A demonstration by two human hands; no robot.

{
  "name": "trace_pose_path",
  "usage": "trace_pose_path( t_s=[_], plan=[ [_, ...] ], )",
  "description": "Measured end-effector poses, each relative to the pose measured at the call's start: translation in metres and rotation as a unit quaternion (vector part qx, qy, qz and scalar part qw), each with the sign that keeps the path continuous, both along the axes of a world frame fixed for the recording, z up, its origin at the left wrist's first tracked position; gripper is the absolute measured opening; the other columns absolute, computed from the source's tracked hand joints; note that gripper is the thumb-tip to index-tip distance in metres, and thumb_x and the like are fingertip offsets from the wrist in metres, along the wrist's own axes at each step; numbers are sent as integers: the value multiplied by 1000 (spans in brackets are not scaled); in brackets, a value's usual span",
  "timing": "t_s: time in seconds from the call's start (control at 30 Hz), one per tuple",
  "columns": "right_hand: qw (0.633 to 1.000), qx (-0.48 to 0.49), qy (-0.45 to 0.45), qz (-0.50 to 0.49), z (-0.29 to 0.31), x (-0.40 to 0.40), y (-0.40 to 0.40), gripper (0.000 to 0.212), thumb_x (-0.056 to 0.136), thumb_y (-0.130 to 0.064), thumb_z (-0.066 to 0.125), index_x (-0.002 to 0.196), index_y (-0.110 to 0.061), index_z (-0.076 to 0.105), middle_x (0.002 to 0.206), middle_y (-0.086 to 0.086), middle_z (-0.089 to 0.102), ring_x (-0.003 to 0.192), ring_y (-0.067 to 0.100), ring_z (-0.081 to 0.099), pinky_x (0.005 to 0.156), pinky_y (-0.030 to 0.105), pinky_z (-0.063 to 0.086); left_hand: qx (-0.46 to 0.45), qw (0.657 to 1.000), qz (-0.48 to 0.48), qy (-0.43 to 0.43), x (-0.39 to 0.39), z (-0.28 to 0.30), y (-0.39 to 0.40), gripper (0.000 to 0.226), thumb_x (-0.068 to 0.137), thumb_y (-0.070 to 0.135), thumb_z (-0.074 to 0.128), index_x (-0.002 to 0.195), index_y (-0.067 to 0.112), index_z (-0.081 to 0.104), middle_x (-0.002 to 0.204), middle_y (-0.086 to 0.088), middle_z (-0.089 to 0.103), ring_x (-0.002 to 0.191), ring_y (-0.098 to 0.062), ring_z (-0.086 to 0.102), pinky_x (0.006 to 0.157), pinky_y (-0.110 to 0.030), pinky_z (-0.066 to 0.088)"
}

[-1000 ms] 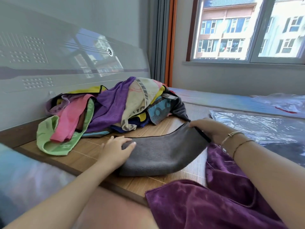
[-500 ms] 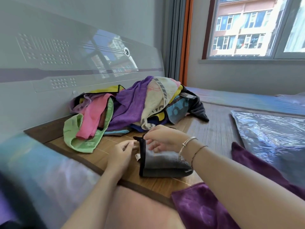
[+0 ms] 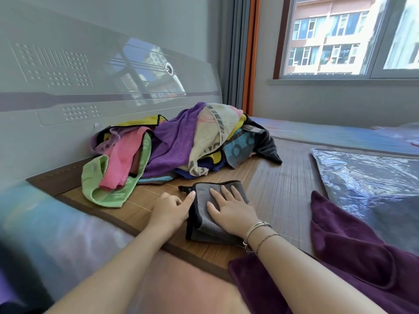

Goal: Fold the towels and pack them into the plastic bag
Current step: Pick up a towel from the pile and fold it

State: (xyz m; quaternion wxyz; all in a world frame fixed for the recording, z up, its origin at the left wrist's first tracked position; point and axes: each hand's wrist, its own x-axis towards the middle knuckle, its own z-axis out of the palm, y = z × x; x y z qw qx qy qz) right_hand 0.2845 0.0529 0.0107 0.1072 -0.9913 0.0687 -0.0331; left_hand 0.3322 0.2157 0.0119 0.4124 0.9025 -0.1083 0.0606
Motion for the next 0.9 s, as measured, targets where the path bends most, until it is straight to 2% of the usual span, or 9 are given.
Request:
trace_pose_path(
  t_s=[0.03,0.1,0.13,0.2,0.37,0.43,0.57,0.73,0.9],
  plan=[
    [1000,5,2,3,1,-1,0,58,98,-57,17,153,-39,11,162,-7,2,149,17,-7,114,60,9,33,999,2,26,-1,5,-3,64,93,53,49,39,20,62,75,-16,54,95,-40,57,83,-38,42],
    [999,31,4,13,6,-3,-3,57,100,-53,19,153,-36,11,163,-6,2,149,17,-7,116,58,8,109,990,6,84,-4,15,-12,60,91,60,45,91,9,76,113,-27,60,114,-39,52,96,-36,40],
    [998,64,-1,19,9,-6,-4,55,101,-49,22,153,-33,14,163,-4,3,149,18,-6,117,56,8,145,983,13,111,-7,18,-17,66,89,63,46,115,7,69,130,-24,53,124,-37,45,101,-36,37],
    [987,155,-45,20,17,-24,-3,53,102,-37,31,153,-26,21,162,2,9,149,20,-2,120,51,9,185,973,22,139,-19,24,-21,67,85,60,53,131,11,58,142,-16,42,132,-35,34,105,-35,33],
    [948,235,-208,45,37,-109,-5,50,99,-18,44,147,-23,34,159,-3,19,148,12,7,121,31,11,-43,998,-25,41,-49,49,-22,20,82,17,68,91,11,52,96,-4,60,95,-22,56,70,-27,40],
    [935,237,-259,54,48,-144,-9,49,97,-12,45,143,-27,37,157,-7,22,147,6,9,115,18,11,-86,995,-60,-5,-68,72,-21,18,84,9,65,87,11,47,82,0,55,80,-17,52,59,-22,35],
    [912,237,-331,50,67,-201,-21,56,93,-3,46,135,-38,38,153,-11,28,132,-7,26,94,-7,13,-109,983,-131,-69,-111,120,-22,19,83,8,63,89,15,47,87,-1,59,75,-13,51,62,-23,37],
    [909,116,-400,20,91,-267,-46,69,87,2,55,143,-32,34,155,-15,20,99,0,60,69,5,45,-94,963,-254,-3,-173,169,-43,24,76,23,71,88,26,50,101,-2,70,90,-25,66,78,-39,53],
    [934,-27,-356,-25,125,-343,-81,81,84,-8,58,145,-44,18,159,-23,-2,53,13,56,49,27,50,-10,920,-391,15,-250,184,-108,17,86,9,66,89,20,54,99,2,72,92,-25,68,82,-37,56]
  ],
)
